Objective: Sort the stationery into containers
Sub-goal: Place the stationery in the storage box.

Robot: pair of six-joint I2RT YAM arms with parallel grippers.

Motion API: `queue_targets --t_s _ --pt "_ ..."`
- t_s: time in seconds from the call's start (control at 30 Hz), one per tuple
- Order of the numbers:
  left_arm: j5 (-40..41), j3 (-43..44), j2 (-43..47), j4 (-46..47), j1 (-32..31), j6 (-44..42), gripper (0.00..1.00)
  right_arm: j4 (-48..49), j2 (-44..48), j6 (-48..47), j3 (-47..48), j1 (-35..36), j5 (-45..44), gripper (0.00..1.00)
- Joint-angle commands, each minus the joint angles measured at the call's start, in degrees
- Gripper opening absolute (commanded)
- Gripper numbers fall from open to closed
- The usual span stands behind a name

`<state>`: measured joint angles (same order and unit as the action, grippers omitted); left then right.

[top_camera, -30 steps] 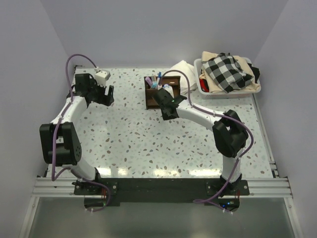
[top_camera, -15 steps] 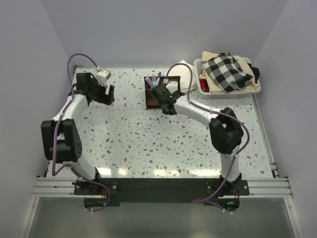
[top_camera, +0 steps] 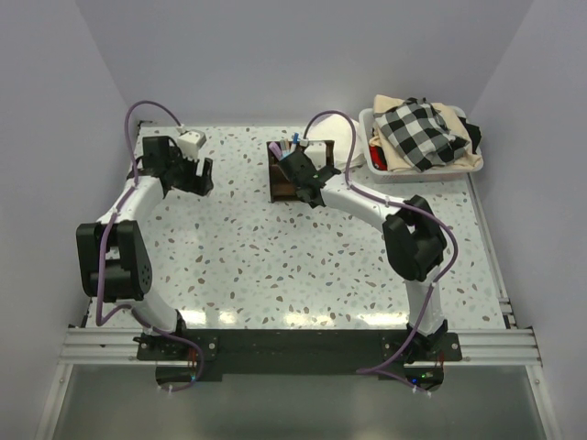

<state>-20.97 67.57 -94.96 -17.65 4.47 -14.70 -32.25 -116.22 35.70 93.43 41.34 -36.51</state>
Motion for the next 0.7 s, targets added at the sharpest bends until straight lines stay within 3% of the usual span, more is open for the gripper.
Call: queue_targets --t_s 0.0,0.67 --pt "-0.74 -0.51 2.5 1.83 -0.6 0.81 0.85 5.18 -0.23 -0.46 1.67 -1.09 -2.69 0.0" --pt "-1.09 -2.97 5.13 1.57 -0.6 0.72 0.84 9.66 -2.7 -4.32 2.73 -3.64 0.74 0.0"
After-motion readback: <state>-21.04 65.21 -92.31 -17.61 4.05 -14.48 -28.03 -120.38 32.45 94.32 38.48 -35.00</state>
